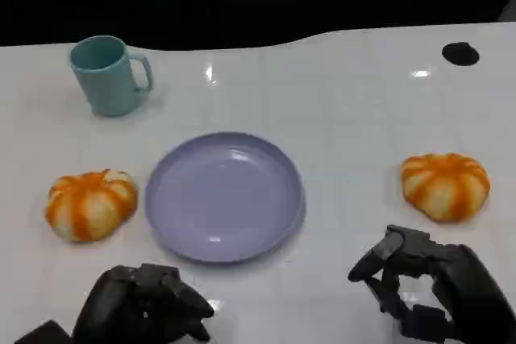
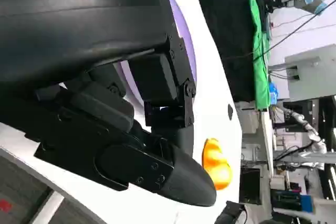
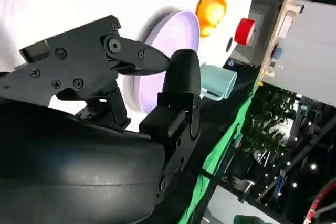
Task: Grasp the bread from the table and place it into the plate.
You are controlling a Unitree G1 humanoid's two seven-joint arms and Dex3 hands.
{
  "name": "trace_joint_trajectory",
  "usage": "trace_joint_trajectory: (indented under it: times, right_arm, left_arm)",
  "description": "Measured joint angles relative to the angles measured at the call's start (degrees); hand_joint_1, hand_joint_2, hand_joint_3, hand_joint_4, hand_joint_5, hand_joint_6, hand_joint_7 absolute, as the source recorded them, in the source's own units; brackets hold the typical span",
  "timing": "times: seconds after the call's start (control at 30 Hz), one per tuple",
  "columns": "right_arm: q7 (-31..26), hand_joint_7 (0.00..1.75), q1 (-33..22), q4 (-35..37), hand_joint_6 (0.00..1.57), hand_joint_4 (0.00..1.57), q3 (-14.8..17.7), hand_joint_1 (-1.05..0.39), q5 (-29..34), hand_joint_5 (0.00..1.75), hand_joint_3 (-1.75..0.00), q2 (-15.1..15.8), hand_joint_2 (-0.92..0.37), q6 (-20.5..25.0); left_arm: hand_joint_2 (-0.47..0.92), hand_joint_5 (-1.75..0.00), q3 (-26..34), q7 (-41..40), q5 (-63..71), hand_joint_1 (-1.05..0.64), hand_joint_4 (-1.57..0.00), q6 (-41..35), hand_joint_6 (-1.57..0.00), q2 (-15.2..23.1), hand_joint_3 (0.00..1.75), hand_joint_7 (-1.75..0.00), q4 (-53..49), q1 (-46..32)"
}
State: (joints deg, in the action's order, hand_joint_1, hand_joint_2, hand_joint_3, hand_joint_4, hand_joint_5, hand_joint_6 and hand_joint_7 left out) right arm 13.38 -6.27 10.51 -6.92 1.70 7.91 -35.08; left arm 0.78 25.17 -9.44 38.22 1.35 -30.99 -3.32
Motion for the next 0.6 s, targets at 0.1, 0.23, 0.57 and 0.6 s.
trace_joint_trajectory:
  times: [0.1, 0.23, 0.57, 0.6]
  right_arm:
    - [0.0, 1.25, 0.0, 0.0, 0.74, 0.75, 0.0, -0.22, 0.0, 1.74, -0.63, 0.0, -0.75, 0.0]
    - [0.0, 1.25, 0.0, 0.0, 0.74, 0.76, 0.0, -0.22, 0.0, 1.74, -0.62, 0.0, -0.76, 0.1]
    - [0.0, 1.26, 0.0, 0.0, 0.74, 0.76, 0.0, -0.22, 0.0, 1.74, -0.63, 0.0, -0.76, 0.1]
    - [0.0, 1.26, 0.0, 0.0, 0.74, 0.76, 0.0, -0.22, 0.1, 1.74, -0.63, 0.0, -0.76, 0.1]
  left_arm:
    - [0.9, -0.93, 0.0, 0.0, 0.0, -1.05, -1.25, 0.0, -1.34, 0.0, 0.0, -0.58, 0.0, 0.0]
    - [0.9, -0.93, 0.0, 0.0, 0.0, -1.05, -1.24, 0.0, -1.34, 0.0, 0.0, -0.58, 0.0, 0.0]
    - [0.9, -0.93, 0.0, 0.0, 0.0, -1.05, -1.25, 0.0, -1.35, 0.0, 0.0, -0.58, 0.0, 0.0]
    - [0.9, -0.93, 0.0, 0.0, 0.0, -1.05, -1.25, 0.0, -1.35, 0.0, 0.0, -0.58, 0.0, 0.0]
